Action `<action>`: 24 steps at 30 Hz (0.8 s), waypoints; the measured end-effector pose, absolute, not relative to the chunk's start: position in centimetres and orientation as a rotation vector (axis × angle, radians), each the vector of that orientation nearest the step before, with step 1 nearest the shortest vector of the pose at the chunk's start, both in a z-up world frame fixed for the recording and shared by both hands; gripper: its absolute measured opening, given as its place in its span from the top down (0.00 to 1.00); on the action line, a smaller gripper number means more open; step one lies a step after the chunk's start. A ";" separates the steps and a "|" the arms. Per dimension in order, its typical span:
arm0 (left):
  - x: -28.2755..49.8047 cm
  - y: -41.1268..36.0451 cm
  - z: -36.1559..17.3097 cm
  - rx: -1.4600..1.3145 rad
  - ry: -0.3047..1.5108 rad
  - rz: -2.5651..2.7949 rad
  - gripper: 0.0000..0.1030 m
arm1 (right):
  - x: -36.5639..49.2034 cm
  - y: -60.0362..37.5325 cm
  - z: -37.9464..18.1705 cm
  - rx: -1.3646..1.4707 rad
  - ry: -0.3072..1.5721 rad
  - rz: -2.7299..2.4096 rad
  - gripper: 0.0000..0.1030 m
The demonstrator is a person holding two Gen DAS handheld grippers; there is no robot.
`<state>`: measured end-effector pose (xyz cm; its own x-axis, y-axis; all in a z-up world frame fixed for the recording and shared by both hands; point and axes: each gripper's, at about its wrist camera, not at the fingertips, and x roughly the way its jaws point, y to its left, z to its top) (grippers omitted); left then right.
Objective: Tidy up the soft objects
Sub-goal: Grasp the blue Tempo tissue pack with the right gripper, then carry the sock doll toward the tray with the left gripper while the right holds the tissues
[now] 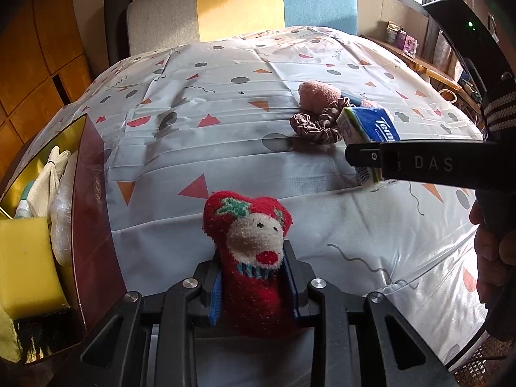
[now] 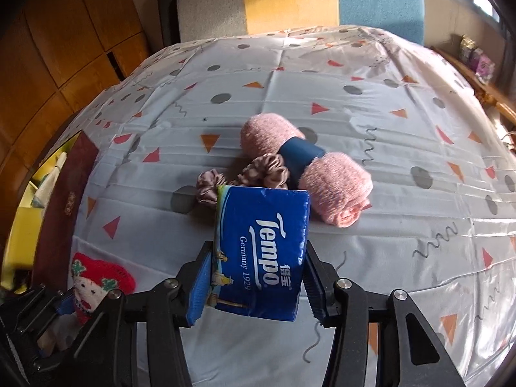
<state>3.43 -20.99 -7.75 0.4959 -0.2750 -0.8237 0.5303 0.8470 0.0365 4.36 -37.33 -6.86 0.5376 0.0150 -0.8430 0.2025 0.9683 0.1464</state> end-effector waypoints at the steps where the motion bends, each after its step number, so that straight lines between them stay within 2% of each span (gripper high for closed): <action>1: 3.3 -20.9 -7.6 0.302 0.933 -0.497 0.73 | 4.4 -37.1 -6.9 0.232 1.022 -0.097 0.49; 6: 2.5 -20.1 -5.9 0.286 0.913 -0.497 0.74 | 4.4 -36.3 -8.1 0.226 1.112 -0.035 0.49; 14: 1.1 -18.4 -1.4 0.258 0.806 -0.491 0.74 | 4.1 -34.1 -8.6 0.118 1.062 -0.013 0.50; 24: 0.6 -15.0 1.8 0.195 0.769 -0.426 0.74 | 4.1 -33.0 -8.9 0.025 1.004 -0.037 0.50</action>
<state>0.62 -15.04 1.77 0.6391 -0.3011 -0.7077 0.4409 0.8974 0.0163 4.09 -32.97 -8.93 0.5361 -0.0198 -0.8439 0.0427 0.9991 0.0037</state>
